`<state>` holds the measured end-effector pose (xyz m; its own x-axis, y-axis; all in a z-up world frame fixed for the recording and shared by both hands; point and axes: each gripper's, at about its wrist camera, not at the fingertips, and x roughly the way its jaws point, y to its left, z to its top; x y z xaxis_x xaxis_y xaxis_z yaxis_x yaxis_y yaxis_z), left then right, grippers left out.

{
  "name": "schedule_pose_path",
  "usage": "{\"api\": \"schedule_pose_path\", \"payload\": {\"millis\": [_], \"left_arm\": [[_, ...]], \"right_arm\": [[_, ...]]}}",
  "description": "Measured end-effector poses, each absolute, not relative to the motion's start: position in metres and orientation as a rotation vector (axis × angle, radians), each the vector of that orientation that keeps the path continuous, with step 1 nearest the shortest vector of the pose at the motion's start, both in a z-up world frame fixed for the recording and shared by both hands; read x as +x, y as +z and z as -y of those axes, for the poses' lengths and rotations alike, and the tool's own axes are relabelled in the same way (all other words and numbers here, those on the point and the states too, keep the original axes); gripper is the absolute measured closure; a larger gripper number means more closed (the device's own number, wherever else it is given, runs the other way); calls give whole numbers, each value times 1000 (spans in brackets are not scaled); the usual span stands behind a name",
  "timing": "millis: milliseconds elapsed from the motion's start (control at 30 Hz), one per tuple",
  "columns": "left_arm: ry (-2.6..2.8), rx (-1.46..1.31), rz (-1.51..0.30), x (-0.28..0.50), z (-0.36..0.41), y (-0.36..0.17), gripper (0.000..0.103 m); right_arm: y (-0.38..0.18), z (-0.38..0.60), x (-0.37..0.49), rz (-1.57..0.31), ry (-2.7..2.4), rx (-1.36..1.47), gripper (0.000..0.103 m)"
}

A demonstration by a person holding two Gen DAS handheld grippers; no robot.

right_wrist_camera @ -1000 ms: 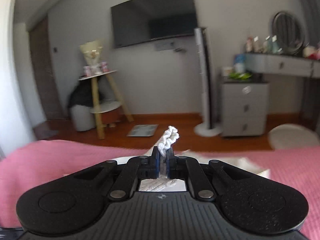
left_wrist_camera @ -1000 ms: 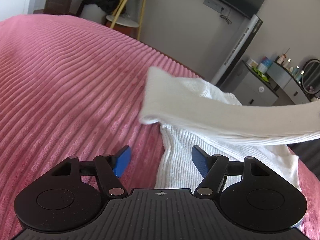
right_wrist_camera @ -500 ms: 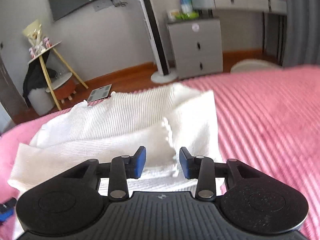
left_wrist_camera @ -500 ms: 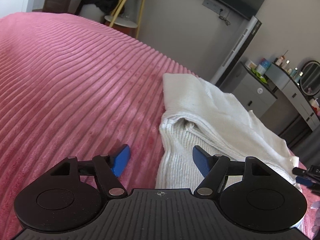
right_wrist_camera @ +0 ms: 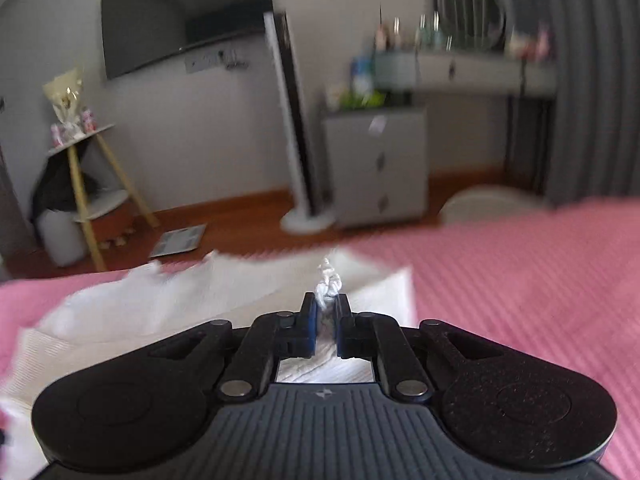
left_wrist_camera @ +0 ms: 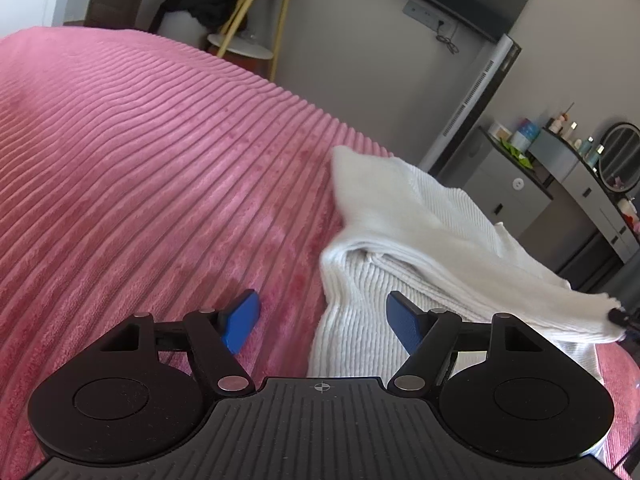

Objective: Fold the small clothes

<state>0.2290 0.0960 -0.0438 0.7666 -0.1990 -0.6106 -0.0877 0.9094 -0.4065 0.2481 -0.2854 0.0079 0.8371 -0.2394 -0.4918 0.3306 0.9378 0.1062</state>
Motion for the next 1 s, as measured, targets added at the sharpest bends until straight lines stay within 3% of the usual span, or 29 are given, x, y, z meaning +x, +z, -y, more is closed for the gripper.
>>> {"api": "schedule_pose_path", "payload": {"millis": [367,667,1000], "left_arm": [[-55,-430,-689,231,-95,-43,27],[-81,-326,-564,245,-74,-12,23],[-101,-119,-703,324,-18,-32,22]], "right_arm": [[-26,288,265,-642,-405,82,91],[-5,298,235,-506,-382,199,91],[-35,288,275,-655,-277,2,93]]}}
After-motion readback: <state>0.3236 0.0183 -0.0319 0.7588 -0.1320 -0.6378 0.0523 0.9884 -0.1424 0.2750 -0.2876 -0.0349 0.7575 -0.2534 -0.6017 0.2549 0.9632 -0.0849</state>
